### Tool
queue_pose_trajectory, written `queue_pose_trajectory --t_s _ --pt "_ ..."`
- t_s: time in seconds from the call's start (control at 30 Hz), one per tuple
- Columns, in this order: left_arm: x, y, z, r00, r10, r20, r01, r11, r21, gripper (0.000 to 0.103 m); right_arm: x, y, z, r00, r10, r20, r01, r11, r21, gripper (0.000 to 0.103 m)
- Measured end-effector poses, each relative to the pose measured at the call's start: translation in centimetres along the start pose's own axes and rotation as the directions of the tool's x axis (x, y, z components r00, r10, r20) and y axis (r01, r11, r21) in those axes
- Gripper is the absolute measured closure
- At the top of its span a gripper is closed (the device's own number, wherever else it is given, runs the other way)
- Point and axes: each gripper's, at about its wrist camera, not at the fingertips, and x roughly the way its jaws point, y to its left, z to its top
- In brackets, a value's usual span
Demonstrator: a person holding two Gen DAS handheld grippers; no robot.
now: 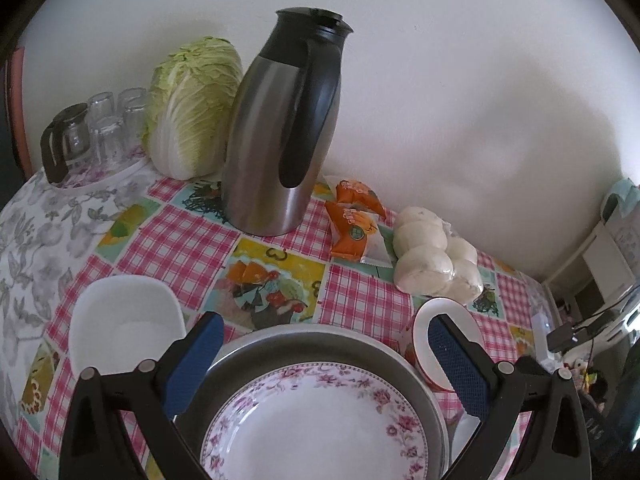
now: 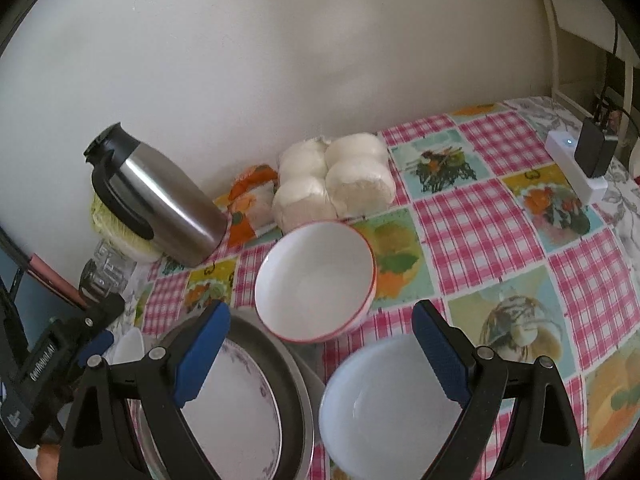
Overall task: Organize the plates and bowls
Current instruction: 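Raise both tools away from the basin toward the white bowls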
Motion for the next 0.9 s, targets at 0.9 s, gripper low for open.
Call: queue_pose_trajectory --t_s 0.9 --pt "4.1 -6.4 2.6 0.992 0.059 -0.114 -0.036 0.98 0.194 0.0 4.4 -3.0 2.9 0.998 -0.048 -0.051 0.049 0.999 0.009 0.01"
